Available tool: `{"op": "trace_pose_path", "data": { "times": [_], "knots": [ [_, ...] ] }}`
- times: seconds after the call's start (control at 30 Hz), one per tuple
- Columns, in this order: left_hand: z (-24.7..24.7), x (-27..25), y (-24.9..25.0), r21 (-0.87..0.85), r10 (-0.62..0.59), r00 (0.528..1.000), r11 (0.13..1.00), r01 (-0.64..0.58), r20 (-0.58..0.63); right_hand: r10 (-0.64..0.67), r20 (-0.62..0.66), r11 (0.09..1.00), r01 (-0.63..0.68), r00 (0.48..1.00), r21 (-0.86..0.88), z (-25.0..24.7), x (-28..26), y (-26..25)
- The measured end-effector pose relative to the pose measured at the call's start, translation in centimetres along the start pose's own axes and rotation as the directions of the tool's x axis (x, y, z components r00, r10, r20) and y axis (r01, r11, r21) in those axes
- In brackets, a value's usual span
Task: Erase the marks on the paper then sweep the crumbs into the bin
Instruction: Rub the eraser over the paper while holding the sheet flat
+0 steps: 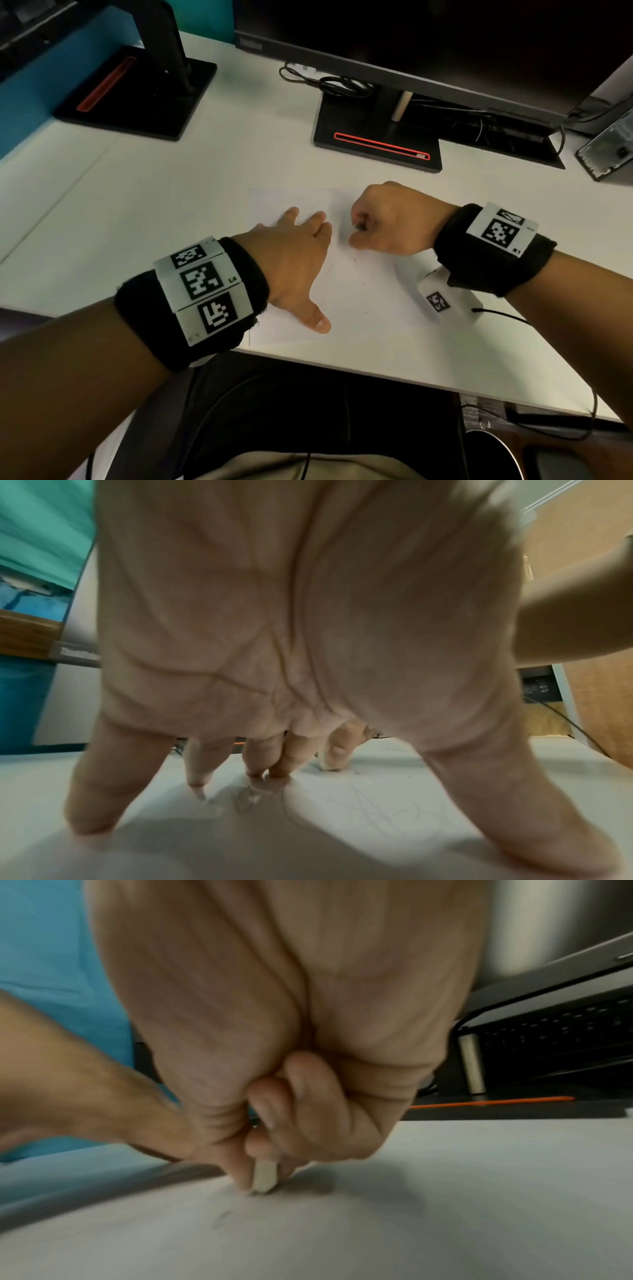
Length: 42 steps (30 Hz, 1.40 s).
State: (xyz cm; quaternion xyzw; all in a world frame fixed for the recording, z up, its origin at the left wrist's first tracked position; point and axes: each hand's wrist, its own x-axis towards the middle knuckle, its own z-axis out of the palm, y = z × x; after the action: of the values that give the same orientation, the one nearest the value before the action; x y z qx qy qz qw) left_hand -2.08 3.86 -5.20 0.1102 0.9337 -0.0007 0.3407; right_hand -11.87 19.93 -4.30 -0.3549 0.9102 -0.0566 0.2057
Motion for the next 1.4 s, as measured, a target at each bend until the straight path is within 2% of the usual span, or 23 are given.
{"op": "trace_pose_path", "data": {
  "times": [0.1, 0.23, 0.4, 0.53, 0.67, 0.8, 0.93, 1.0, 1.1, 1.2, 1.27, 1.33, 1.4],
  "knots": [
    [0.0, 0.1, -0.1, -0.01, 0.004, 1.0, 1.0, -0.004, -0.007, -0.065, 0.079, 0.998, 0.064, 0.995, 0.014, 0.7, -0.2, -0.8],
    [0.0, 0.0, 0.0, -0.01, -0.001, 1.0, 1.0, 0.001, -0.007, 0.019, 0.012, 0.999, -0.019, 1.0, 0.03, -0.3, 0.7, 0.2],
    [0.1, 0.2, -0.1, -0.011, -0.002, 1.0, 1.0, 0.002, -0.014, -0.048, 0.092, 0.997, 0.043, 0.995, 0.057, 0.5, 0.4, -0.7],
    [0.2, 0.2, -0.2, 0.002, -0.029, 0.999, 1.0, 0.029, -0.018, 0.024, 0.017, 0.997, -0.025, 1.0, 0.068, -0.2, 1.2, 0.0],
    [0.2, 0.4, -0.2, -0.021, -0.058, 0.998, 0.998, 0.057, -0.024, -0.035, 0.054, 0.998, 0.031, 0.998, 0.063, 0.7, 1.1, -1.0],
    [0.2, 0.3, -0.4, -0.062, -0.119, 0.993, 0.991, 0.12, 0.01, 0.047, -0.006, 0.997, -0.046, 0.999, 0.06, -0.2, 1.7, 0.0],
    [0.3, 0.4, -0.4, -0.033, -0.122, 0.993, 0.992, 0.122, 0.003, -0.022, 0.083, 0.996, 0.015, 0.996, 0.086, 0.8, 1.1, -1.1],
    [0.2, 0.5, -0.3, -0.023, -0.125, 0.992, 0.992, 0.125, 0.005, 0.019, 0.071, 0.992, -0.028, 0.997, 0.122, 0.4, 1.3, -0.4],
    [0.1, 0.3, -0.3, -0.013, -0.132, 0.991, 0.991, 0.132, 0.009, 0.092, -0.003, 0.993, -0.091, 0.996, 0.079, -0.6, 1.8, 0.4],
    [0.2, 0.4, -0.3, -0.016, -0.131, 0.991, 0.991, 0.131, 0.008, 0.036, 0.055, 0.994, -0.041, 0.998, 0.099, 0.3, 1.4, -0.1],
    [0.1, 0.4, -0.4, -0.016, -0.131, 0.991, 0.991, 0.131, 0.009, 0.062, 0.086, 0.984, -0.075, 0.994, 0.161, 0.2, 1.1, 0.4],
    [0.1, 0.3, -0.4, -0.015, -0.129, 0.992, 0.991, 0.129, 0.012, 0.133, 0.03, 0.977, -0.136, 0.991, 0.162, -0.7, 1.3, 1.6],
    [0.1, 0.3, -0.4, -0.01, -0.131, 0.991, 0.991, 0.131, 0.01, 0.145, -0.015, 0.984, -0.143, 0.989, 0.102, -1.2, 1.5, 1.9]
  ]
}}
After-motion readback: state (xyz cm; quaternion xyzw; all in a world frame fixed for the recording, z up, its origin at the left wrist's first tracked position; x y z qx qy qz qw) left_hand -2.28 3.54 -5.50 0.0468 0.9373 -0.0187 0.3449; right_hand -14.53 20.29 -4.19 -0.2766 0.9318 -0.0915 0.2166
